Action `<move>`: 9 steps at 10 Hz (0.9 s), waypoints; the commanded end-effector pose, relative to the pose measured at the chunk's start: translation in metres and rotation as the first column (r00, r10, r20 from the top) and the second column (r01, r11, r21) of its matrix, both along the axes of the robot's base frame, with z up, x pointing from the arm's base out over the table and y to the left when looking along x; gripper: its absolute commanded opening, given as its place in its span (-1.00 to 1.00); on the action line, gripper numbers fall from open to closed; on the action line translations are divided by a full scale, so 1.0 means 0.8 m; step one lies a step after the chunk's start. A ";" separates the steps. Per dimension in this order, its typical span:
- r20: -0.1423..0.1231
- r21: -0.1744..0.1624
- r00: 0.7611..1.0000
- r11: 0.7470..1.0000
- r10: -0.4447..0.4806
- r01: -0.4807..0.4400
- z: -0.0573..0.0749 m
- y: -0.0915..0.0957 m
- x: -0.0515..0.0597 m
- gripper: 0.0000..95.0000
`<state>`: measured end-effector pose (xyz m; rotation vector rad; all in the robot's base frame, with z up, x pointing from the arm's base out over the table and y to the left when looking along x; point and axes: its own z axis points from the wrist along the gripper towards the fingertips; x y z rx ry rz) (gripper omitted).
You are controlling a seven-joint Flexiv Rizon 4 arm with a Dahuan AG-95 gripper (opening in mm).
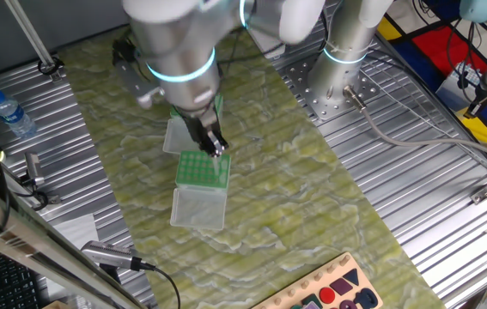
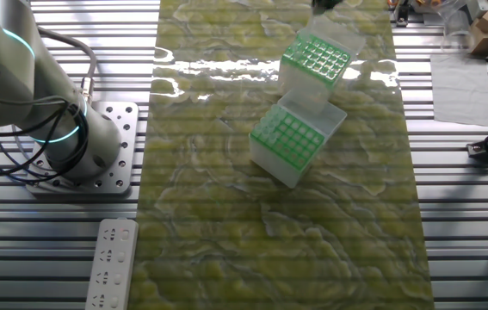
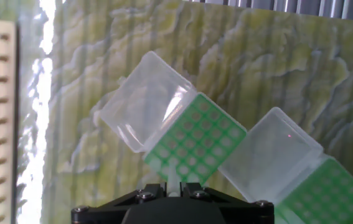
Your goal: Transfer all large pipette tips from one holder to another
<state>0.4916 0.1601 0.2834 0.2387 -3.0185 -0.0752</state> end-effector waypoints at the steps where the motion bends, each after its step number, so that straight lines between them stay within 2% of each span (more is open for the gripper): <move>1: -0.023 0.001 0.999 0.999 0.038 -0.038 0.035 -0.016 -0.001 -1.00; 3: -0.036 -0.012 0.995 0.995 0.097 -0.097 0.059 -0.038 0.000 -1.00; 4: -0.039 -0.023 0.989 0.990 0.140 -0.141 0.067 -0.054 -0.003 -1.00; 5: -0.039 -0.030 0.985 0.985 0.167 -0.168 0.070 -0.066 -0.005 -1.00; 6: -0.042 -0.039 0.971 0.970 0.237 -0.239 0.075 -0.090 -0.009 -1.00; 9: -0.049 -0.048 0.935 0.934 0.351 -0.353 0.071 -0.140 -0.017 -1.00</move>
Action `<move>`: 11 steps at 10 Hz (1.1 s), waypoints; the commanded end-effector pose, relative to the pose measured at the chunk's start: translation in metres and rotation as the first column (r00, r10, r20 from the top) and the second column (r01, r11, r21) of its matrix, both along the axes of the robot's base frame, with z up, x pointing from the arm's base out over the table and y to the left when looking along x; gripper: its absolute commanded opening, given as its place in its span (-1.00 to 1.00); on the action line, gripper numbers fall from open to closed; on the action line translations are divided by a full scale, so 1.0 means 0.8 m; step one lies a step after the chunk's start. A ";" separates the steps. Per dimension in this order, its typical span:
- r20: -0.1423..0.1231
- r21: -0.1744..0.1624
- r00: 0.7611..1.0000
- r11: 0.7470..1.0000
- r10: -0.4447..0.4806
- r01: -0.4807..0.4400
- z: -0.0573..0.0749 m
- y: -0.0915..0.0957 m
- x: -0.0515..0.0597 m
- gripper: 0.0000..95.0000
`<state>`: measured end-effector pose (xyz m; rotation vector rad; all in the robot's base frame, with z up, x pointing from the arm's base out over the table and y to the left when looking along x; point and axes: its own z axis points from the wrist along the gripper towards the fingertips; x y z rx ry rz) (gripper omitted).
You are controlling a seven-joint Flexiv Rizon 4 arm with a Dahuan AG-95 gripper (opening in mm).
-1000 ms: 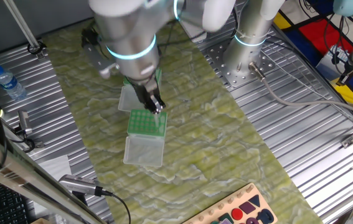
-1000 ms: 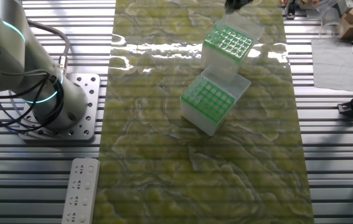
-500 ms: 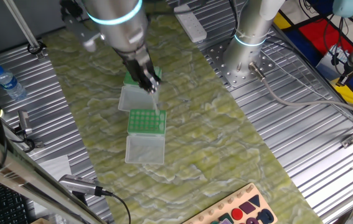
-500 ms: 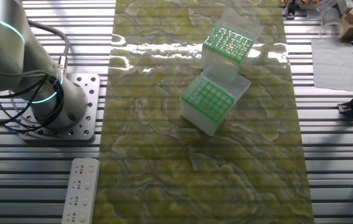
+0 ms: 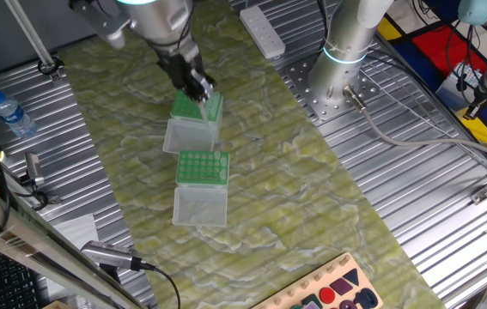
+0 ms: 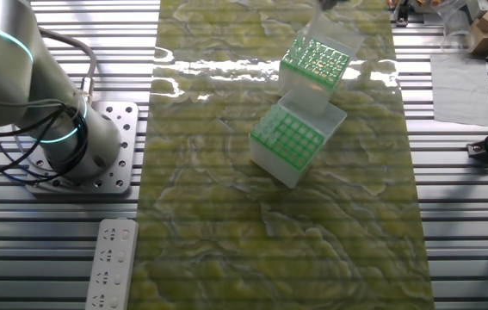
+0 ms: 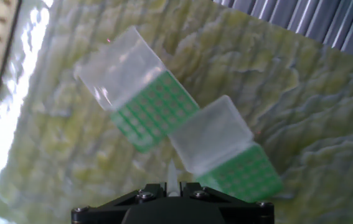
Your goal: Transfer all large pipette tips from one holder to another
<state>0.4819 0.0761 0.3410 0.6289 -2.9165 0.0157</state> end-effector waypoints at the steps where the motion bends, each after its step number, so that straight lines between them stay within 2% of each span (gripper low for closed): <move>1: -0.004 -0.004 0.994 0.994 0.109 -0.109 -0.004 -0.050 -0.007 -1.00; 4: -0.002 -0.001 0.989 0.989 0.149 -0.149 -0.016 -0.075 -0.016 -1.00; 5: 0.005 0.000 0.986 0.986 0.166 -0.166 -0.026 -0.088 -0.023 -1.00; 9: 0.015 0.002 0.983 0.983 0.183 -0.183 -0.044 -0.106 -0.033 -1.00; 11: 0.015 0.001 0.981 0.981 0.193 -0.193 -0.047 -0.111 -0.034 -1.00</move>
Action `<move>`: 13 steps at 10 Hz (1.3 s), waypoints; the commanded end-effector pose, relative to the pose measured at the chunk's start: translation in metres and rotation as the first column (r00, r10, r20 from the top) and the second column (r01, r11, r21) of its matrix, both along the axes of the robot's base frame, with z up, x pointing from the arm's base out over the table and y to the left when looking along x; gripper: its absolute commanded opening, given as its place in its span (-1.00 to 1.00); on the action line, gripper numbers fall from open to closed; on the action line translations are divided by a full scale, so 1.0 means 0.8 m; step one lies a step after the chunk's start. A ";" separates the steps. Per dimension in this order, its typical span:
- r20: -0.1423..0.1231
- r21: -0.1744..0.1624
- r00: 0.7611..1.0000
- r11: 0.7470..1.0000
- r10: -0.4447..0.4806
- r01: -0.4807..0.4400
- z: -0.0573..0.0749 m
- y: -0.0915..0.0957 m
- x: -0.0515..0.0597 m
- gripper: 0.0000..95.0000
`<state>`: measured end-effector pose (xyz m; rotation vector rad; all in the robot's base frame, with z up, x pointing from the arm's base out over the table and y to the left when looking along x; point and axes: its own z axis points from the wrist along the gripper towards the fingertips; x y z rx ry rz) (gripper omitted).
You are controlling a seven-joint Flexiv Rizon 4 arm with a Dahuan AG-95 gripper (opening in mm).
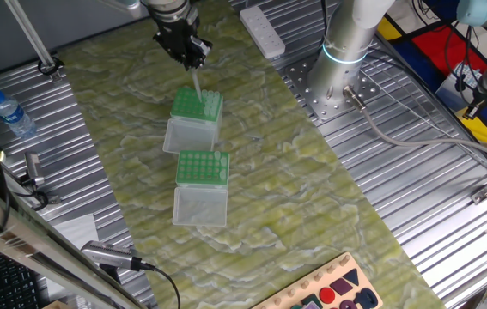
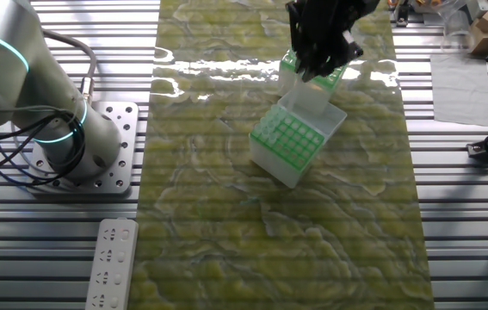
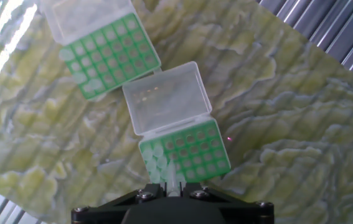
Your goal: Transfer all large pipette tips from one holder to another
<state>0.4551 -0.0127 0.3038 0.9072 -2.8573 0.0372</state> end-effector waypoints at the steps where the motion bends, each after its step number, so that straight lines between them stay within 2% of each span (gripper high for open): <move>1: 0.004 0.000 1.000 1.000 0.009 -0.009 -0.003 -0.004 -0.002 -1.00; 5: 0.005 0.001 1.000 1.000 0.011 -0.011 -0.012 -0.011 -0.007 -1.00; 7: 0.014 0.004 1.000 1.000 0.015 -0.015 -0.021 -0.015 -0.013 -1.00; 13: 0.027 0.008 0.999 1.000 0.025 -0.026 -0.029 -0.019 -0.020 -1.00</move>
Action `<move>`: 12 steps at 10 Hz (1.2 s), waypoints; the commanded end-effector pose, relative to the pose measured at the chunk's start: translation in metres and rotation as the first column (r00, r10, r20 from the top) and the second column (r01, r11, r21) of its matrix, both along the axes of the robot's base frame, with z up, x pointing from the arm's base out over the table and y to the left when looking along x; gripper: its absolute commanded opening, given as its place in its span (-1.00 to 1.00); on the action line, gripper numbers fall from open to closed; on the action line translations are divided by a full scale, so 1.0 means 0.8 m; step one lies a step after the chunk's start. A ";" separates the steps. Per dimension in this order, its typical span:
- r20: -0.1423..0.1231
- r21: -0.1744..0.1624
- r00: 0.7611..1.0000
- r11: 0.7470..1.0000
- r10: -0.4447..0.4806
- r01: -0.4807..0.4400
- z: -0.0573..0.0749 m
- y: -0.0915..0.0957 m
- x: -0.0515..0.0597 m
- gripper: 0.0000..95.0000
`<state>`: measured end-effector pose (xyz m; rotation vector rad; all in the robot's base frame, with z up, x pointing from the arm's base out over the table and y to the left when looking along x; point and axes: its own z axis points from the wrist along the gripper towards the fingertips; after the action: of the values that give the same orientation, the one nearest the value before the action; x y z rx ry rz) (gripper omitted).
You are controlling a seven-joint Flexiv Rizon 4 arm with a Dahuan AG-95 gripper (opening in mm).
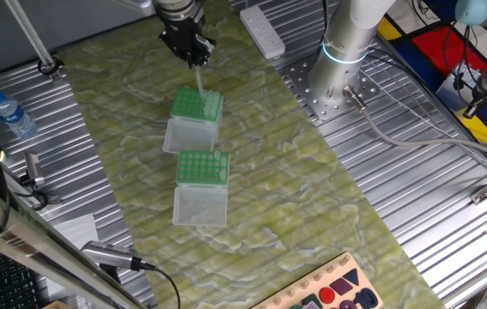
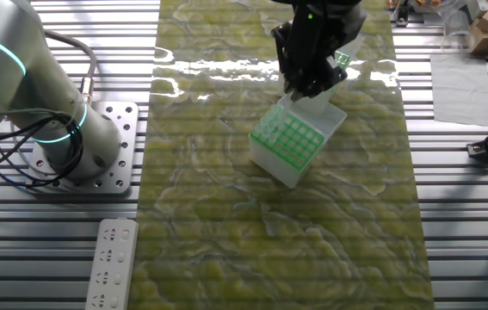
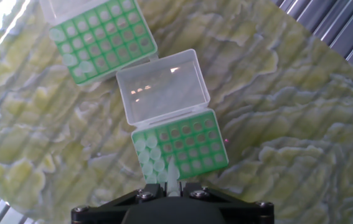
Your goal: Transfer all large pipette tips from one holder to another
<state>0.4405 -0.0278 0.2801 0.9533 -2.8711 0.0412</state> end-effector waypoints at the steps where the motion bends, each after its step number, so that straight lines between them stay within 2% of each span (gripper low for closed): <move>1: 0.007 0.003 1.000 1.000 -0.001 0.001 -0.002 -0.001 -0.003 -1.00; 3: 0.013 0.006 1.000 1.000 0.000 0.000 -0.004 -0.001 -0.003 -1.00; 5: 0.037 0.010 0.999 1.000 0.010 -0.010 -0.009 -0.002 -0.005 -1.00; 7: 0.040 0.012 0.999 1.000 0.015 -0.016 -0.011 -0.002 -0.005 -0.20; 10: 0.040 0.012 0.999 1.000 0.003 -0.003 -0.012 -0.001 -0.003 -0.20; 12: 0.040 0.031 0.997 0.998 -0.059 0.058 -0.013 0.010 0.005 -0.20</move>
<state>0.4429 -0.0225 0.2696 0.9197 -2.9297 0.0283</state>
